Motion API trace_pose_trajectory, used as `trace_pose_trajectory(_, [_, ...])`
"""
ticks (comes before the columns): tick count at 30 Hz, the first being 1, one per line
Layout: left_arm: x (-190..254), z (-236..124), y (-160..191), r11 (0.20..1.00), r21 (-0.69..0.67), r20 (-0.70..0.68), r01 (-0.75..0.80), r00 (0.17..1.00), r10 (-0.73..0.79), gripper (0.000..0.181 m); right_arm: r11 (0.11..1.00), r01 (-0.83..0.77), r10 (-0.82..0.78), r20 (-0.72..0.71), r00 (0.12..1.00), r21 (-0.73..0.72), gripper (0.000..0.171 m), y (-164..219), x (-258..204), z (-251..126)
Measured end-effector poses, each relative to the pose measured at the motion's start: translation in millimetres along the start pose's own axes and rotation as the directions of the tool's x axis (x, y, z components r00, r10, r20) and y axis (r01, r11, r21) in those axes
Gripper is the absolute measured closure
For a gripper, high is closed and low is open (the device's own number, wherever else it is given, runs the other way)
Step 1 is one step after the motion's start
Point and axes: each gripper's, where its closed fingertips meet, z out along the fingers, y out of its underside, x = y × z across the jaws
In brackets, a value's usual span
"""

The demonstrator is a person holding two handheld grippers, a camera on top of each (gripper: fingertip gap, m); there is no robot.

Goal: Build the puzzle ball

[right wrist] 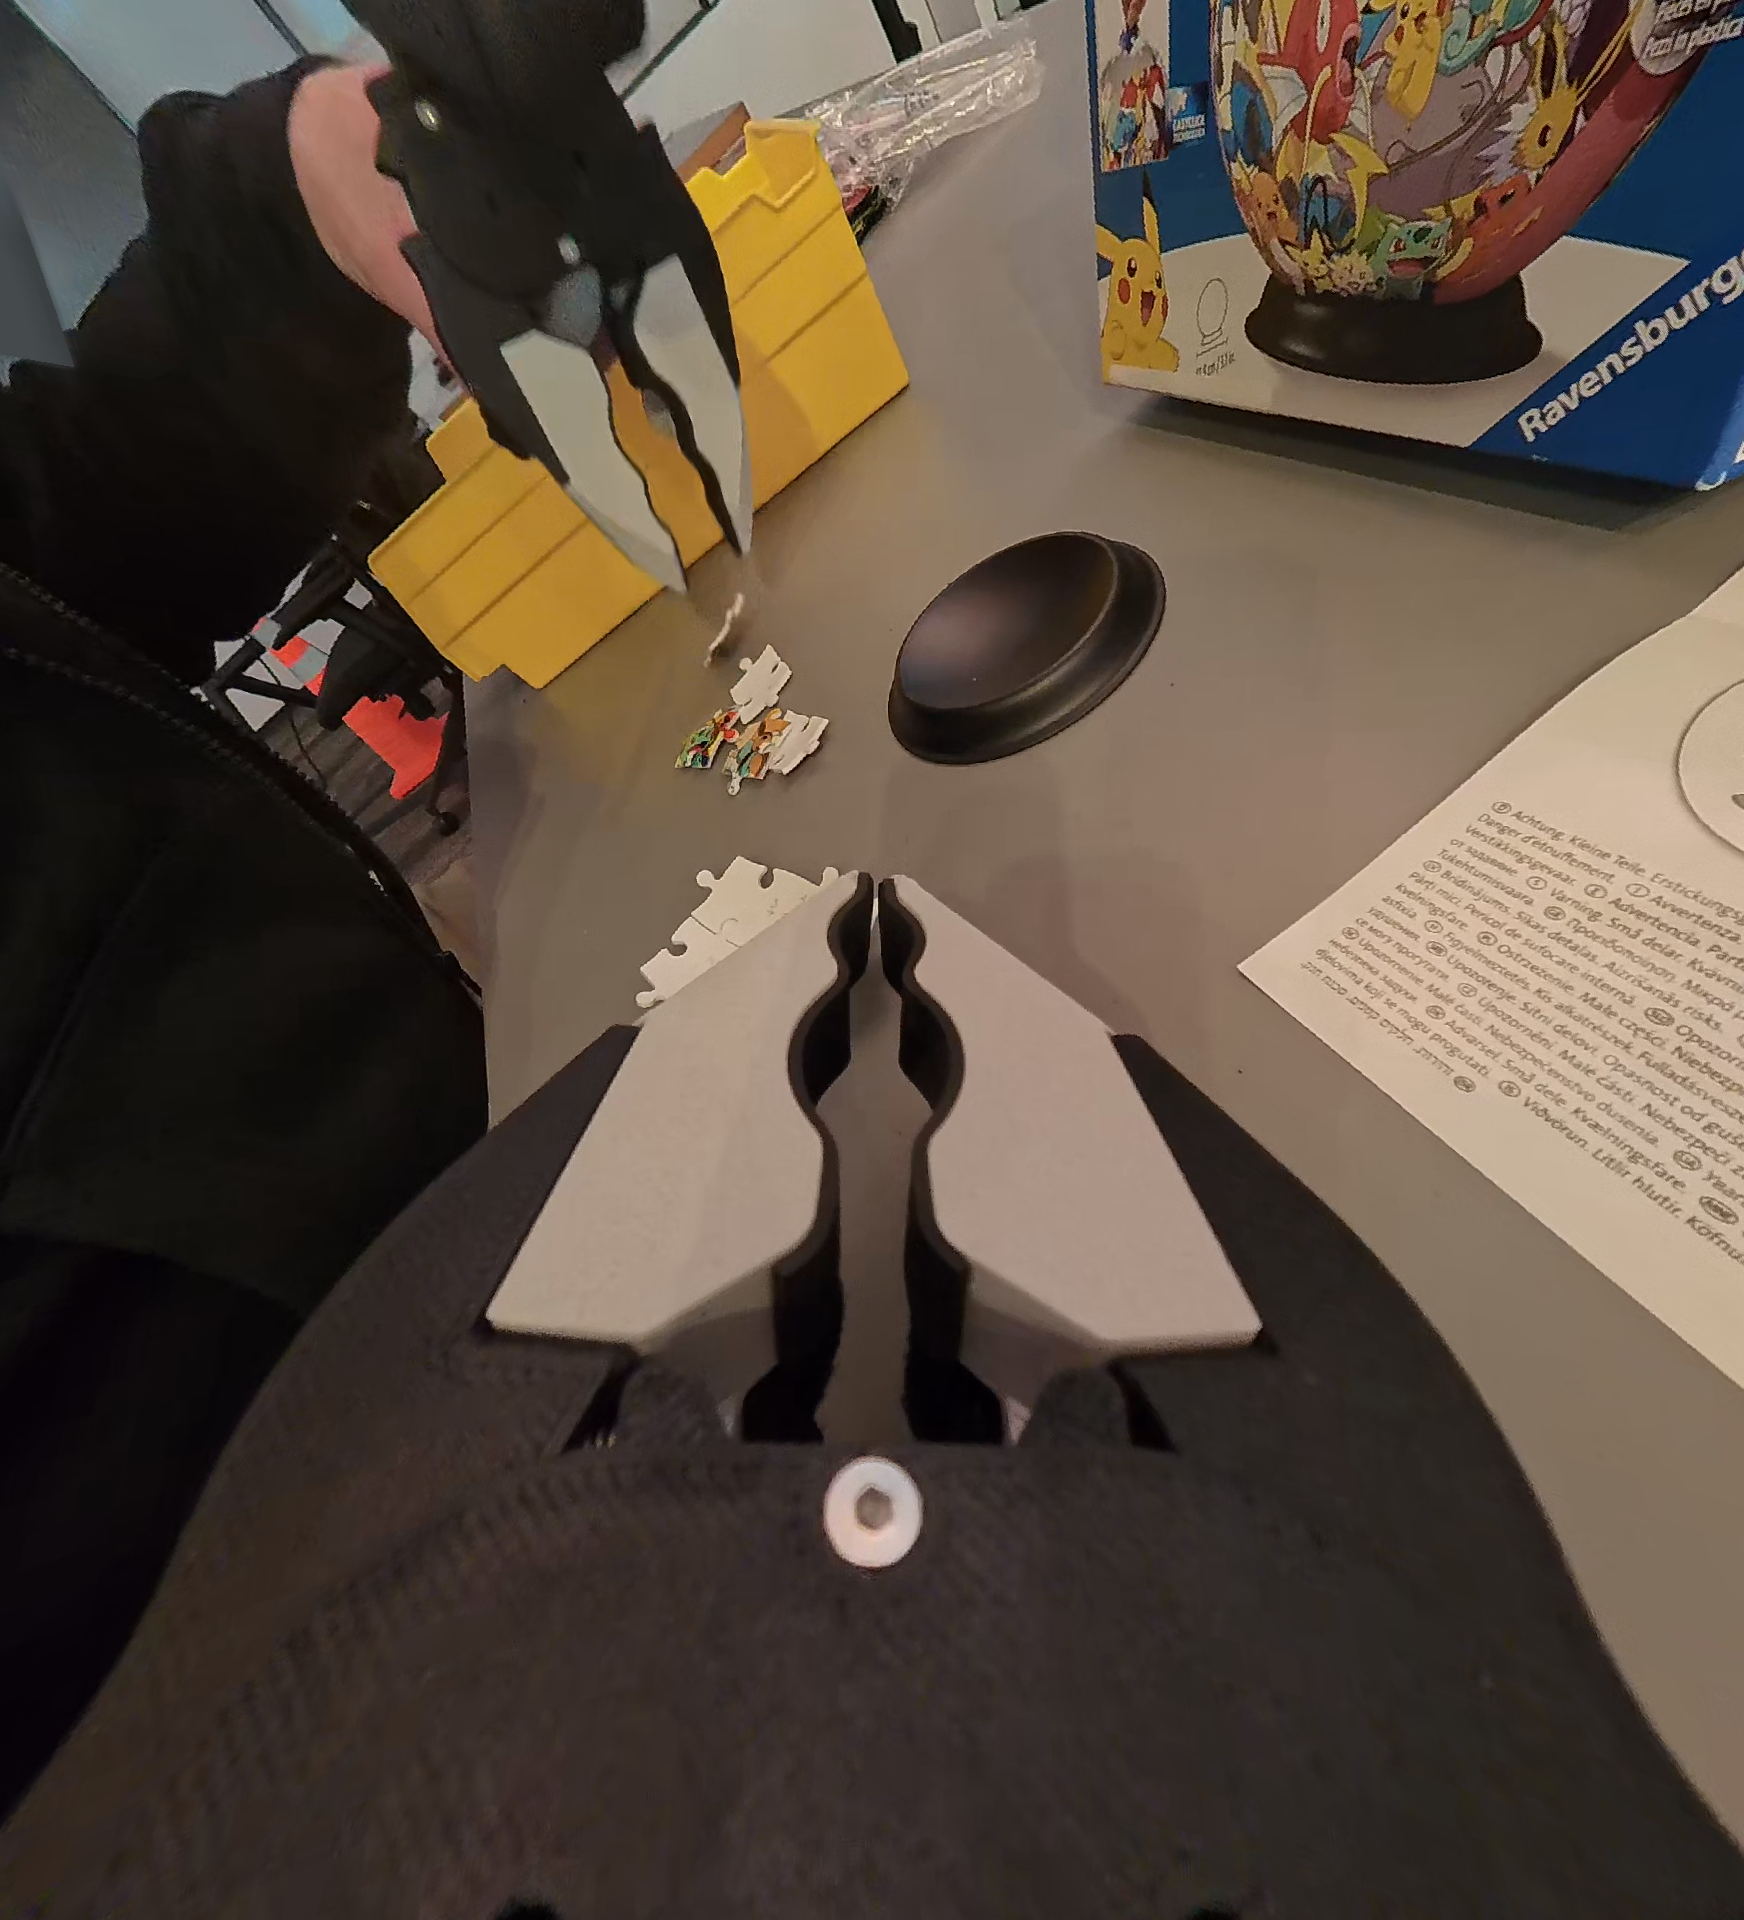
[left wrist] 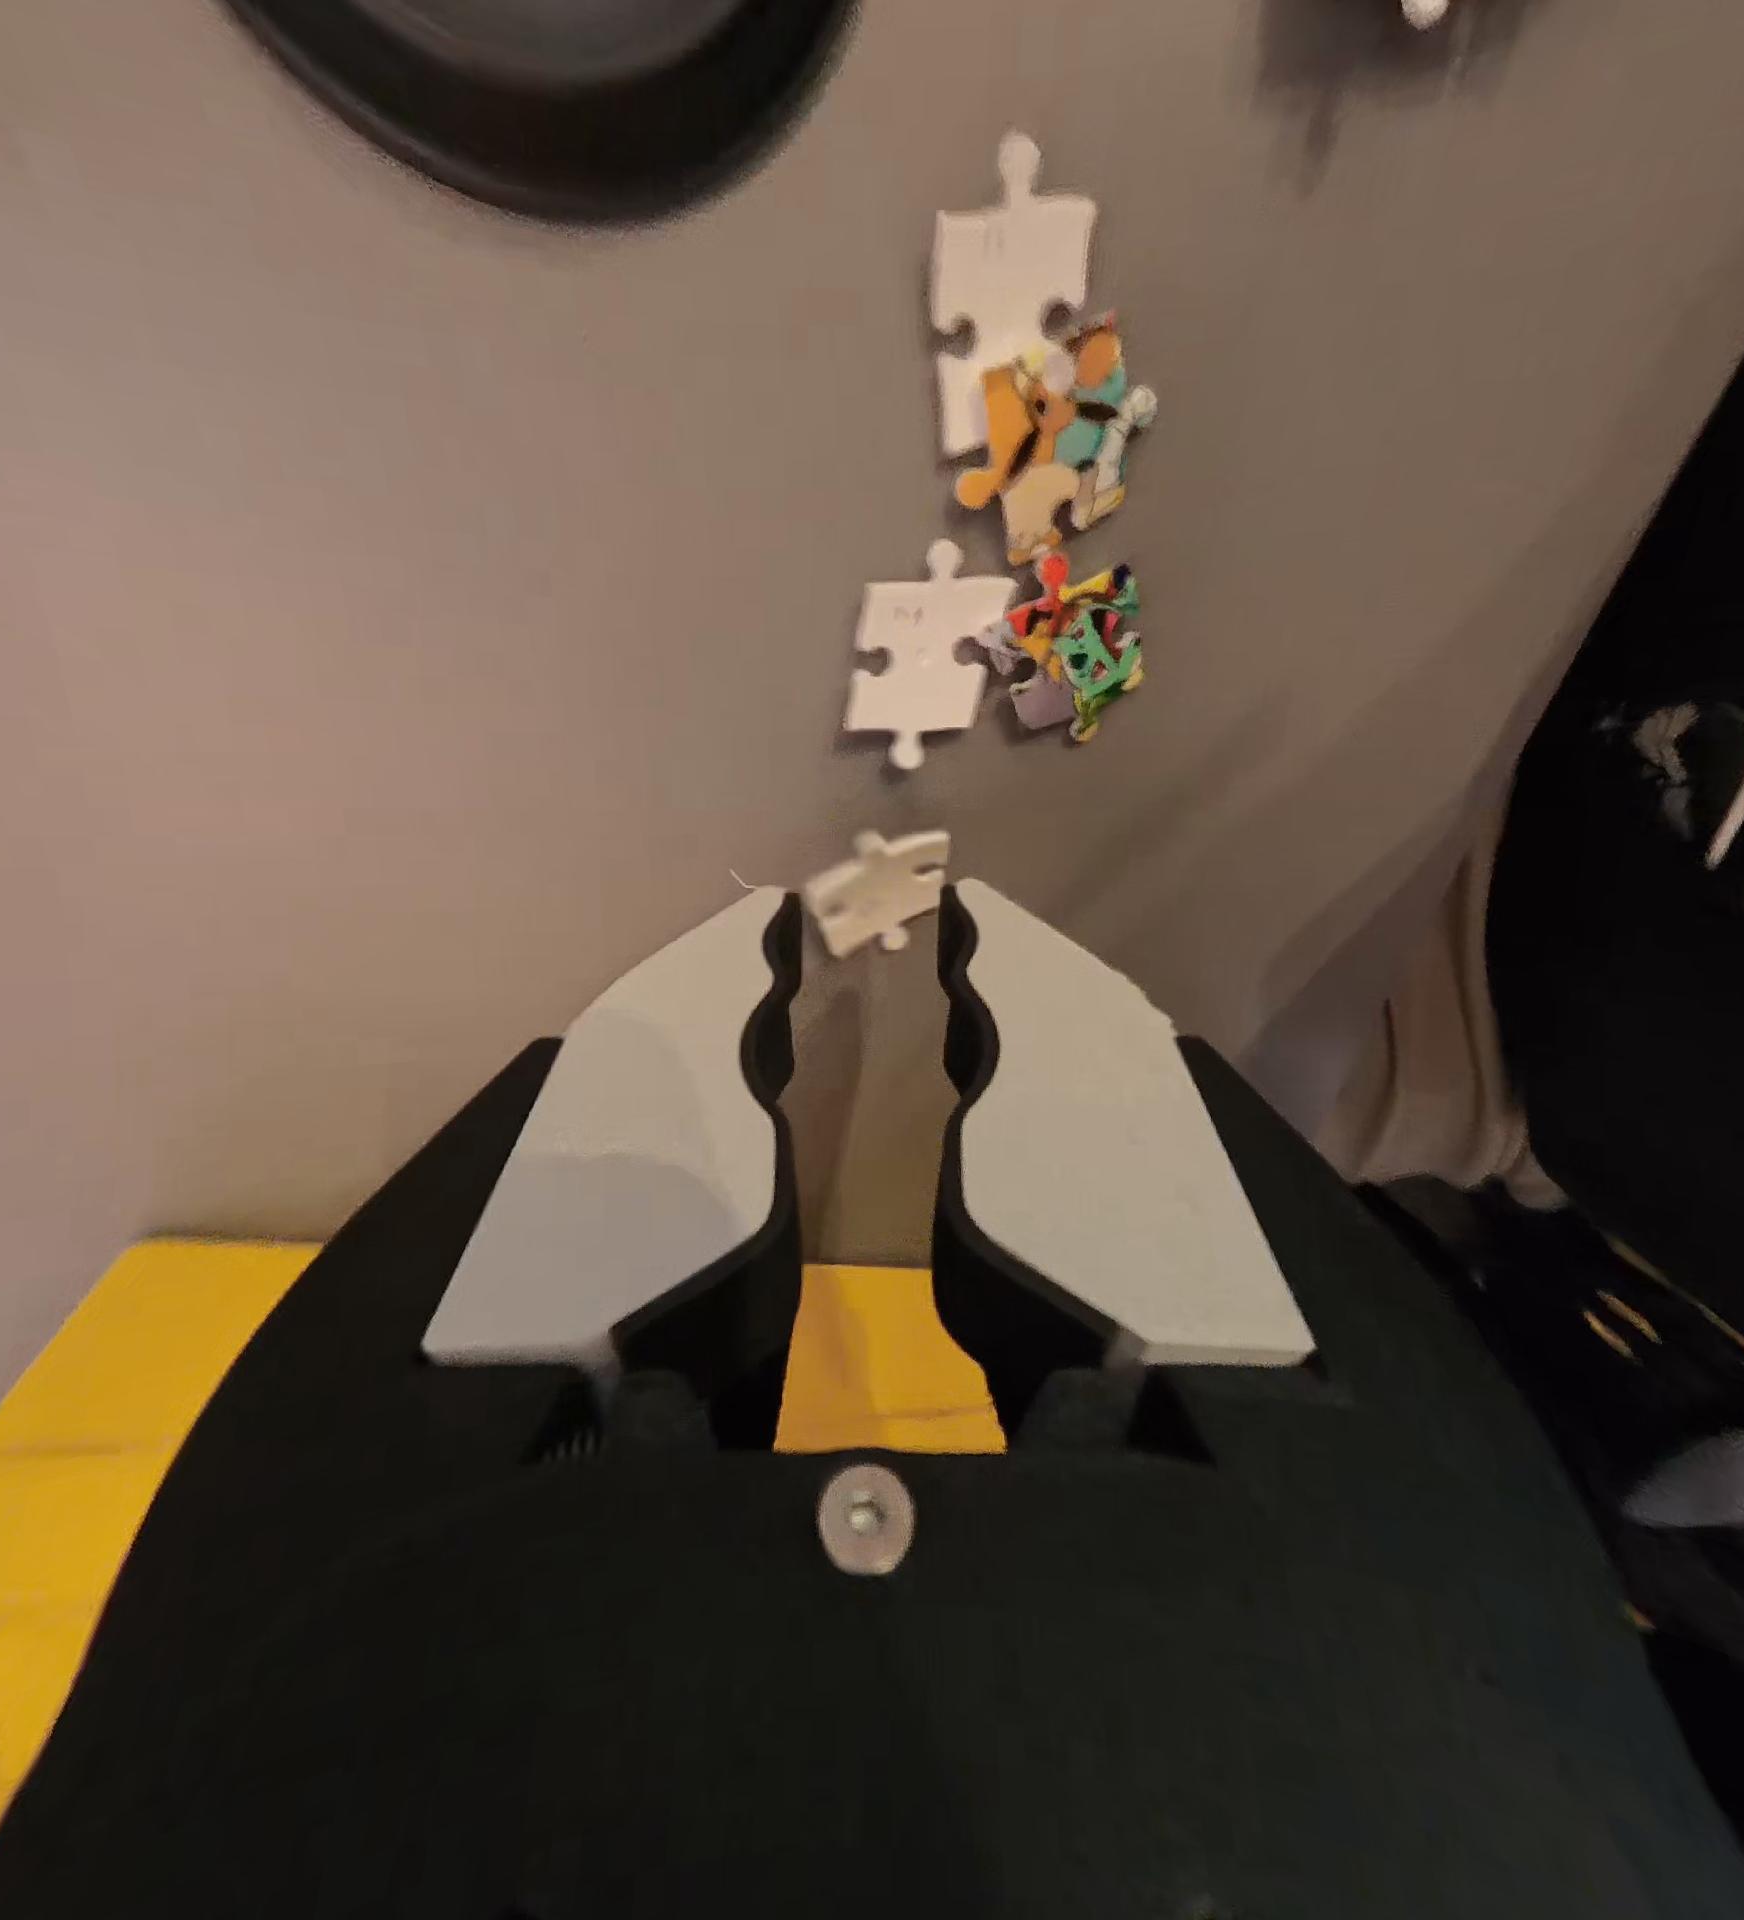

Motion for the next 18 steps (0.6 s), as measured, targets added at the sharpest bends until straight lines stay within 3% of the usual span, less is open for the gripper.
trace_pose_trajectory(1, [-5, -10, -3, 0.999, 0.047, 0.026, 0.012, 1.000, -0.013, 0.155, 1.000, -0.001, 0.001, -0.001, 1.000, 0.000, 0.171, 0, 0, 0])
trace_pose_trajectory(5, [-16, -72, 5, 0.956, 0.287, 0.111, 0.062, 0.989, -0.098, 0.155, 1.000, -0.003, 0.003, -0.001, 1.000, -0.006, 0.171, 1, 0, 1])
trace_pose_trajectory(8, [-6, -112, 38, 0.899, 0.433, 0.137, 0.061, 0.982, -0.133, 0.155, 1.000, -0.004, 0.004, -0.003, 1.000, -0.008, 0.171, 1, 1, 1])
trace_pose_trajectory(10, [-6, -122, 71, 0.881, 0.461, 0.172, 0.106, 0.963, -0.205, 0.155, 1.000, -0.003, 0.003, -0.006, 1.000, -0.013, 0.171, 2, 1, 2])
trace_pose_trajectory(13, [-9, -106, 119, 0.873, 0.442, 0.183, 0.206, 0.932, -0.312, 0.152, 1.000, -0.004, 0.004, -0.010, 1.000, -0.015, 0.171, 2, 2, 2])
trace_pose_trajectory(18, [-6, -44, 169, 0.898, 0.314, 0.174, 0.308, 0.911, -0.373, 0.146, 1.000, -0.006, 0.006, -0.015, 1.000, -0.021, 0.171, 2, 2, 3])
